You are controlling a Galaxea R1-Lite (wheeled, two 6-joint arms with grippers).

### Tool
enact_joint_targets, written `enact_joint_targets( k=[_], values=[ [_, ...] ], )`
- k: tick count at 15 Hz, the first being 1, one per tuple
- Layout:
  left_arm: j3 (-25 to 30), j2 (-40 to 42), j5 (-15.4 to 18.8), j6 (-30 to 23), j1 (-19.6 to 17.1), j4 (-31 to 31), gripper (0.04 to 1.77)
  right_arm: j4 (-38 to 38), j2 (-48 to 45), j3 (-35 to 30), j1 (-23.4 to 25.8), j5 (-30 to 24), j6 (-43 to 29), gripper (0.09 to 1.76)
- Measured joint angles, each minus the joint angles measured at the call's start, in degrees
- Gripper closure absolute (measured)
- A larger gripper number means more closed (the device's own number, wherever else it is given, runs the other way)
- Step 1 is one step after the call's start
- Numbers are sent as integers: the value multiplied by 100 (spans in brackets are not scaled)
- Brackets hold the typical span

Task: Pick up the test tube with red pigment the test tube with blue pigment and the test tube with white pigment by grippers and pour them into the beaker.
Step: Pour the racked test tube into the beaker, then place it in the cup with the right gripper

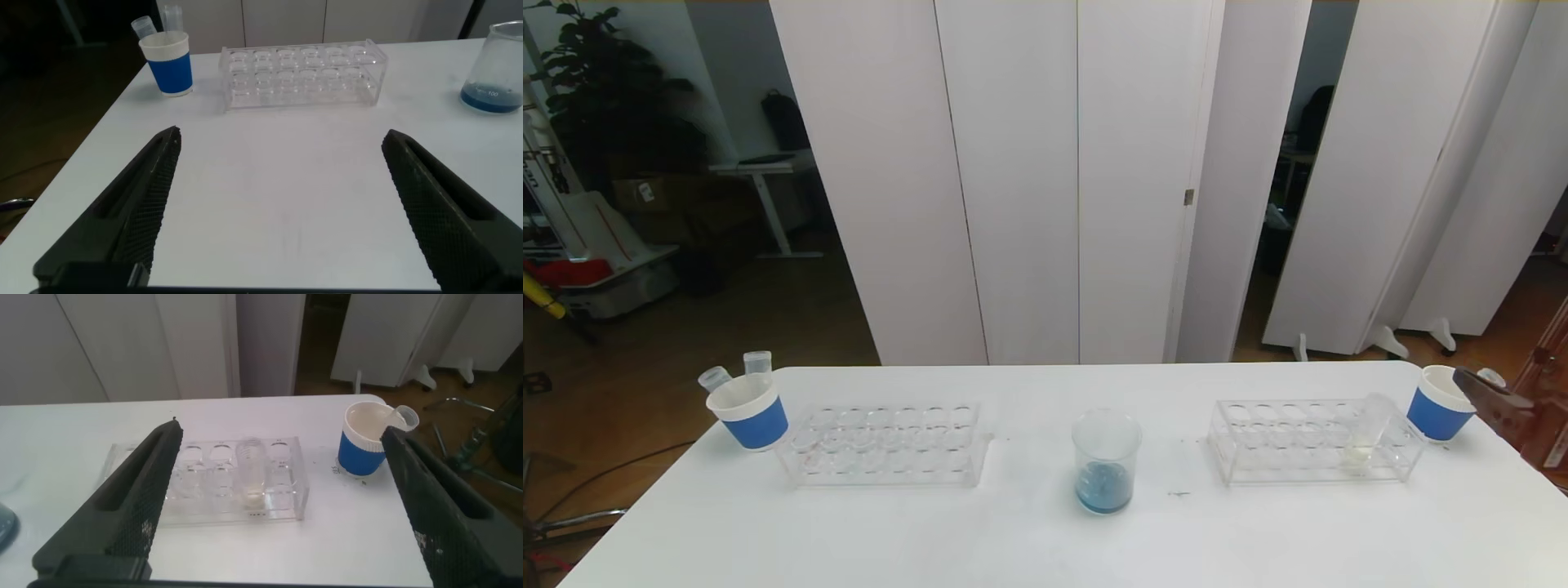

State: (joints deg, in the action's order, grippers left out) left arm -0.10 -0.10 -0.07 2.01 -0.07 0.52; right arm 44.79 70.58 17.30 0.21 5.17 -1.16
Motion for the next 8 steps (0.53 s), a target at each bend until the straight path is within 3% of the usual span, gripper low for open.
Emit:
enact_joint_targets(
  k=[4, 8],
  values=[
    [0, 0, 0, -1, 0, 0, 6, 1287, 890, -779, 34, 4, -7, 11],
    [0, 0, 0, -1, 0, 0, 6, 2061, 1580, -1213, 158, 4, -18, 11]
  ],
)
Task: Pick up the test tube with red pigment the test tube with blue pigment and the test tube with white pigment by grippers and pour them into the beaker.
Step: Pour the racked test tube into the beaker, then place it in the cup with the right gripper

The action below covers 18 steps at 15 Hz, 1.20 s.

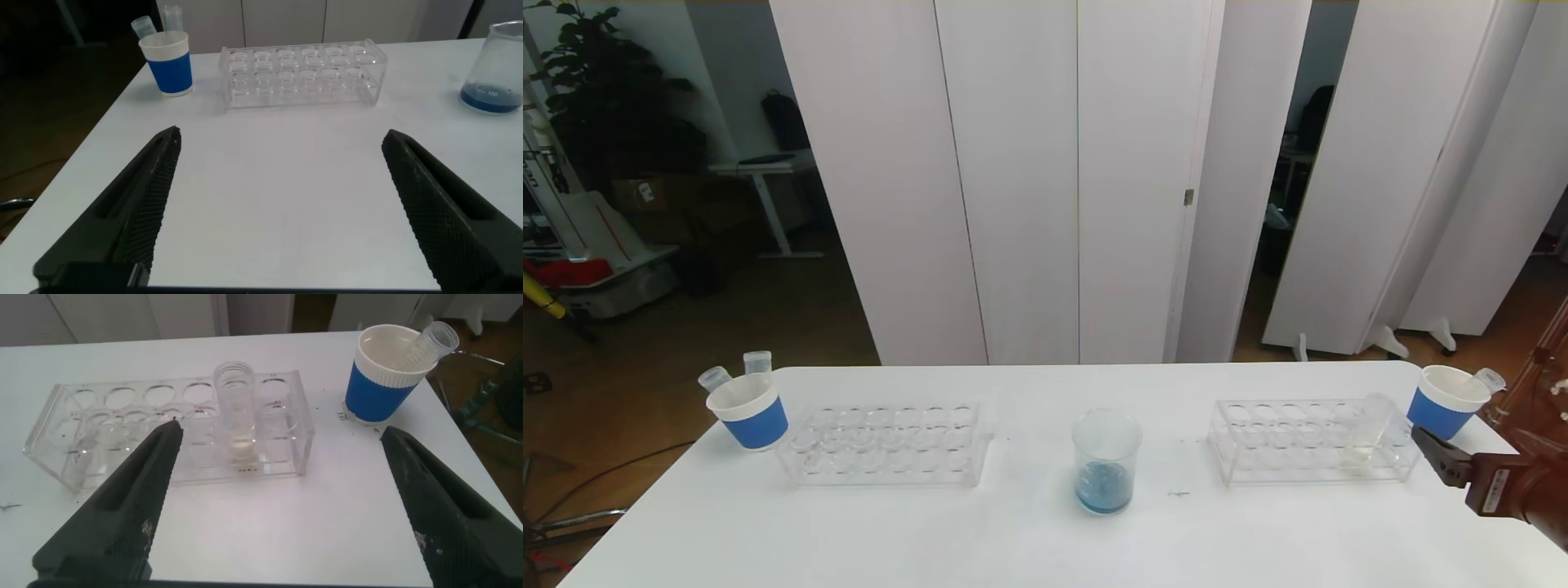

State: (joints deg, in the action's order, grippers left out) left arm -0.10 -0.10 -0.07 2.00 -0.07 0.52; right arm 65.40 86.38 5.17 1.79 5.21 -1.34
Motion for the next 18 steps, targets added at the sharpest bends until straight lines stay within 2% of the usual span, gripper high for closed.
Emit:
enact_joint_targets(
  k=[6, 13, 18],
  values=[
    [0, 0, 0, 1, 0, -1, 6, 284, 664, -49, 33, -17, 22, 11],
    [0, 0, 0, 1, 0, 0, 6, 352, 1348, 560, -39, -33, 255, 11],
    [0, 0, 0, 0, 0, 0, 6, 995, 1907, 739, -130, -35, 567, 11]
  ],
)
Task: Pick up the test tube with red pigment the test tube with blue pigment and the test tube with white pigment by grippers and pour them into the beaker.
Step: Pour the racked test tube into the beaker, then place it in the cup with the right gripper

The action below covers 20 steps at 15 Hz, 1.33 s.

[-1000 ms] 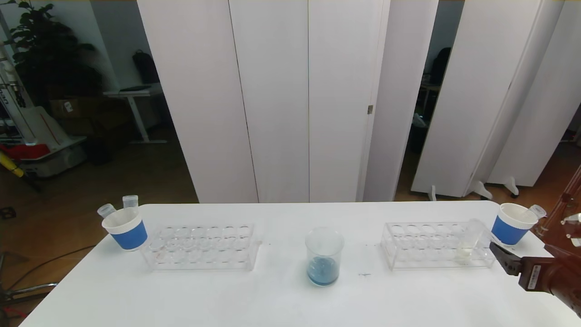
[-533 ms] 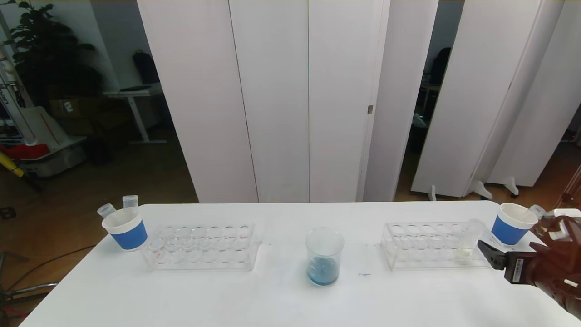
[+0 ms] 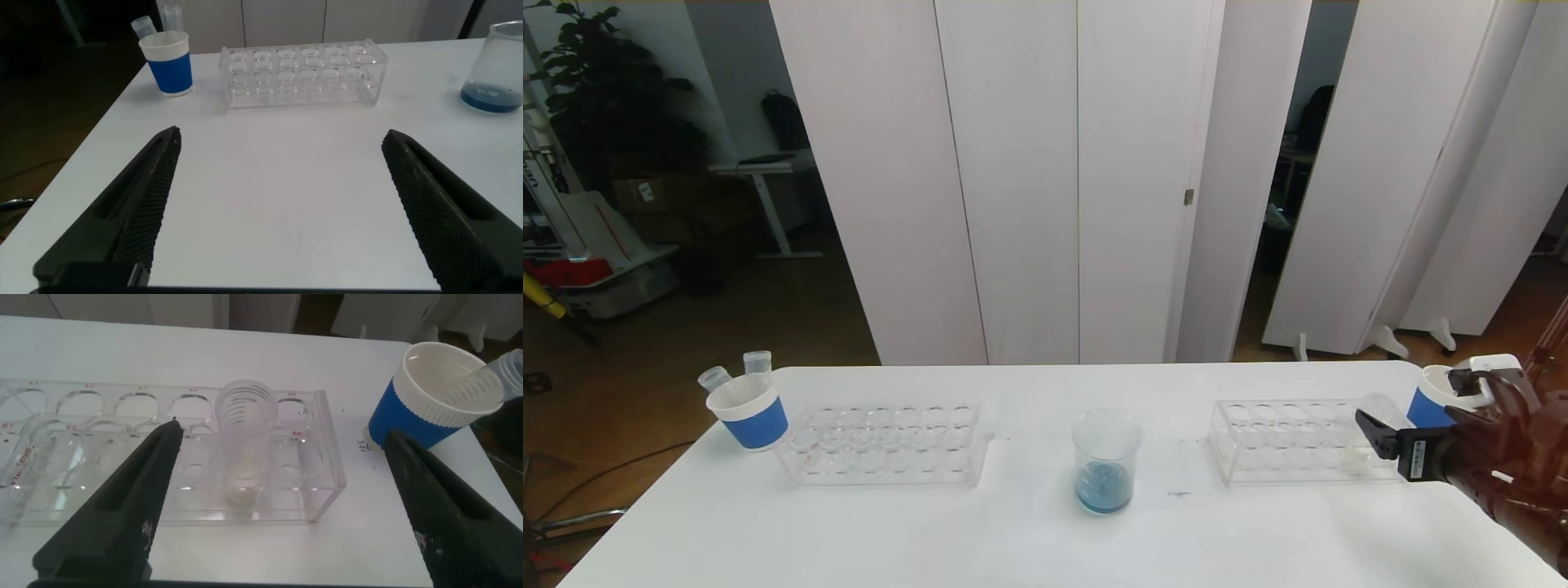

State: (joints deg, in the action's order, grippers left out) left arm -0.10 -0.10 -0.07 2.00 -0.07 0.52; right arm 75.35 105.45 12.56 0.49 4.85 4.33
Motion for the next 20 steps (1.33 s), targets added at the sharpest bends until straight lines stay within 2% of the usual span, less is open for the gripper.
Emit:
enact_joint_targets(
  k=[7, 20],
  values=[
    [0, 0, 0, 1, 0, 0, 6, 742, 670, 61, -268, 24, 13, 11],
    [0, 0, 0, 1, 2, 0, 6, 1035, 1224, 310, -266, 32, -4, 14]
  ],
)
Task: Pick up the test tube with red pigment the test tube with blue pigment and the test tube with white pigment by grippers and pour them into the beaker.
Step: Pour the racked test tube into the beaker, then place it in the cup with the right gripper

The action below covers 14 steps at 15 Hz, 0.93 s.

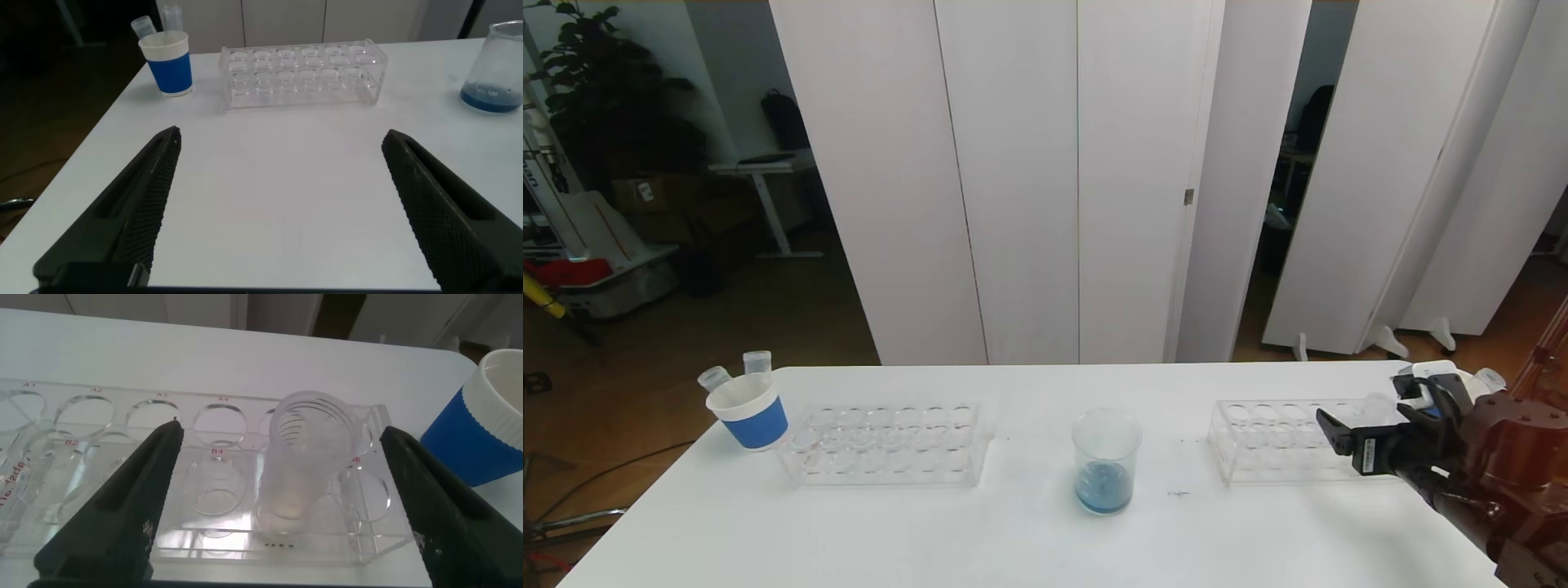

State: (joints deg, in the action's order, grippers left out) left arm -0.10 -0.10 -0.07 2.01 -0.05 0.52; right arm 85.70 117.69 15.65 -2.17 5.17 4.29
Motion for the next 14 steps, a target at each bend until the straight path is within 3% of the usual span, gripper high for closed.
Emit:
enact_joint_targets(
  k=[1, 2, 3, 4, 5, 6, 8, 14],
  values=[
    [0, 0, 0, -1, 0, 0, 6, 27, 12, 9, 0, 9, -22, 32],
    [0, 0, 2, 0, 0, 0, 6, 66, 21, 24, 2, 9, -33, 63],
    [0, 0, 0, -1, 0, 0, 6, 123, 34, 35, 16, 9, -44, 108],
    [0, 0, 2, -1, 0, 0, 6, 154, 52, 50, 44, 9, -52, 139],
    [0, 0, 2, 0, -2, -1, 6, 178, 74, 57, 50, 4, -94, 143],
    [0, 0, -2, 0, -5, 0, 6, 193, 95, 71, 60, 0, -195, 120],
    [0, 0, 0, -1, -2, -1, 6, 195, 133, 85, 68, -29, -295, 128],
    [0, 0, 0, 0, -2, 0, 6, 189, 152, 118, 68, -35, -341, 128]
  ],
)
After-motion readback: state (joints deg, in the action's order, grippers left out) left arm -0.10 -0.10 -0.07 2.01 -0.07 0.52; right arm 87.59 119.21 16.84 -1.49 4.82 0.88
